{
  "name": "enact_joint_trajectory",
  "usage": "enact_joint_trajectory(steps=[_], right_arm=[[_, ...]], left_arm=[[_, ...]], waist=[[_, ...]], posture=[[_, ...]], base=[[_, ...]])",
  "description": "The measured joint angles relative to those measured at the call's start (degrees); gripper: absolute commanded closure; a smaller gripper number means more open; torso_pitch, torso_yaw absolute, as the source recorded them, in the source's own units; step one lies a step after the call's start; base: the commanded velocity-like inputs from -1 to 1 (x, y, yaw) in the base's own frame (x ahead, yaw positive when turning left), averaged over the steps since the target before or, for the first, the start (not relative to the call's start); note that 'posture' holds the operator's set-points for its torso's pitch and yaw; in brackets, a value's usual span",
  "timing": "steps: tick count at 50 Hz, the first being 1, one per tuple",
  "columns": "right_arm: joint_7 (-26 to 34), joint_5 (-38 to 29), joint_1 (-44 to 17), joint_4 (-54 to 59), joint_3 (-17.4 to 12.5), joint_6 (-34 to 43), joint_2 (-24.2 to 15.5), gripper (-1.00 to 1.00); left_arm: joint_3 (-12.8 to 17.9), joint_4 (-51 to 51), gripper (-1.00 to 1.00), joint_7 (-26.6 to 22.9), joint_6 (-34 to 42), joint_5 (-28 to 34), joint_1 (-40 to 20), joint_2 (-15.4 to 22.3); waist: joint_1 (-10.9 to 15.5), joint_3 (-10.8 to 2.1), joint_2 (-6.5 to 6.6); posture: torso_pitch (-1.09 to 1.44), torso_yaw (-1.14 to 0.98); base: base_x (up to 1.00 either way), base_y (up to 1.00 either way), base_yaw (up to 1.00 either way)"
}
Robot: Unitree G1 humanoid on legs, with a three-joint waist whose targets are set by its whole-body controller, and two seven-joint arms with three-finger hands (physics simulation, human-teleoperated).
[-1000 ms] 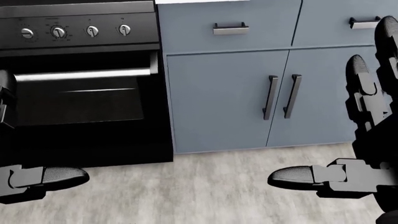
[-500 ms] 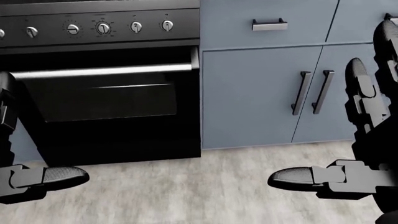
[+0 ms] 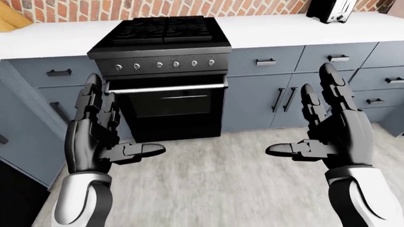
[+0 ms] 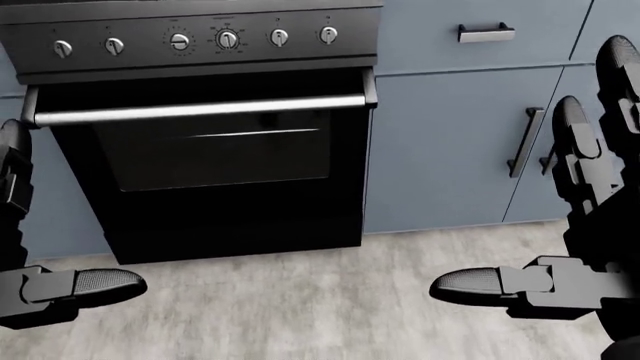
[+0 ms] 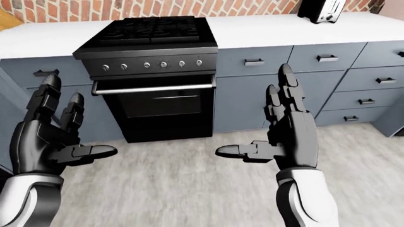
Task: Navigate to the stove.
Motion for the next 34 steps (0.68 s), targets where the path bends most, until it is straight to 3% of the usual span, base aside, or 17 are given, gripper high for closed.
enact_joint_trajectory(steps=[5,7,10,13,16,17,18,21,24,27,34], right_arm=[[0.1,-0.4,0.0,-0.4,0.1,-1.4,0.0,-1.0],[0.2,-0.6,0.4,0.3,-0.3,-1.6,-0.1,-1.0],[-0.1,-0.9,0.7,0.8,-0.8,-0.5,0.0,-1.0],[-0.2,-0.8,-0.1,-0.2,-0.9,-0.5,-0.2,-1.0],[-0.2,-0.7,-0.2,-0.8,-0.8,-0.8,-0.3,-1.0],[-0.2,-0.7,-0.3,-0.6,-0.7,-0.9,-0.3,-1.0],[-0.1,-0.7,-0.3,-0.4,-0.3,-1.1,0.1,-1.0],[0.3,-0.1,0.2,0.6,0.8,-0.3,0.4,-1.0],[0.3,-0.4,0.1,0.6,0.3,-0.1,0.1,-1.0],[0.8,-3.4,0.7,0.7,2.8,-1.7,-0.6,-1.0],[2.1,-6.4,0.6,2.6,2.4,-2.2,0.9,-1.0]], left_arm=[[-0.3,-0.5,-1.0,-0.4,-1.0,-0.1,-0.3,0.0],[-1.0,0.1,-1.0,-0.6,-1.3,-0.1,0.1,-0.6],[-1.3,0.5,-1.0,-0.7,0.0,-0.3,0.4,-0.5],[-0.8,-0.6,-1.0,-0.5,-0.1,-0.3,-0.3,-0.4],[-1.0,-1.2,-1.0,-0.6,-0.7,-0.3,-0.5,-0.3],[-1.1,-1.1,-1.0,-0.6,-0.8,-0.3,-0.6,-0.3],[-0.9,-0.7,-1.0,-0.6,-1.0,-0.2,-0.6,0.0],[-0.1,0.8,-1.0,-0.3,-0.6,0.4,0.1,-0.1],[-0.3,0.5,-1.0,-0.1,-0.2,0.5,0.0,-0.2],[-0.3,0.1,-1.0,-0.4,-0.6,0.2,-0.2,-0.1],[-0.2,-0.1,-1.0,-0.5,-0.7,0.0,0.0,-0.1]], waist=[[-0.2,0.04,-3.42],[-1.1,0.3,-2.58],[-0.9,-0.61,-3.07],[-0.8,-0.45,-1.22],[-1.1,0.07,1.98],[-1.0,-0.27,3.52],[-0.6,-0.63,4.02],[0.1,-0.1,2.88],[0.0,-0.09,0.84],[-0.3,0.15,-0.85],[0.6,0.34,-1.5]], posture=[[0.0,0.0],[0.0,0.0],[0.0,0.0],[0.0,0.0],[0.0,0.0],[0.0,0.0],[0.0,0.0],[0.0,0.0],[0.0,0.0],[0.0,0.0],[0.0,0.0]], base=[[0.0,0.4,0.0],[0.0,0.41,0.0],[0.0,0.4,0.0],[0.0,0.41,0.0],[0.0,0.41,0.0],[0.0,0.4,0.0],[0.0,0.41,0.0],[0.0,0.41,0.0],[0.0,0.41,0.0],[0.0,0.32,0.0],[0.0,0.0,0.0]])
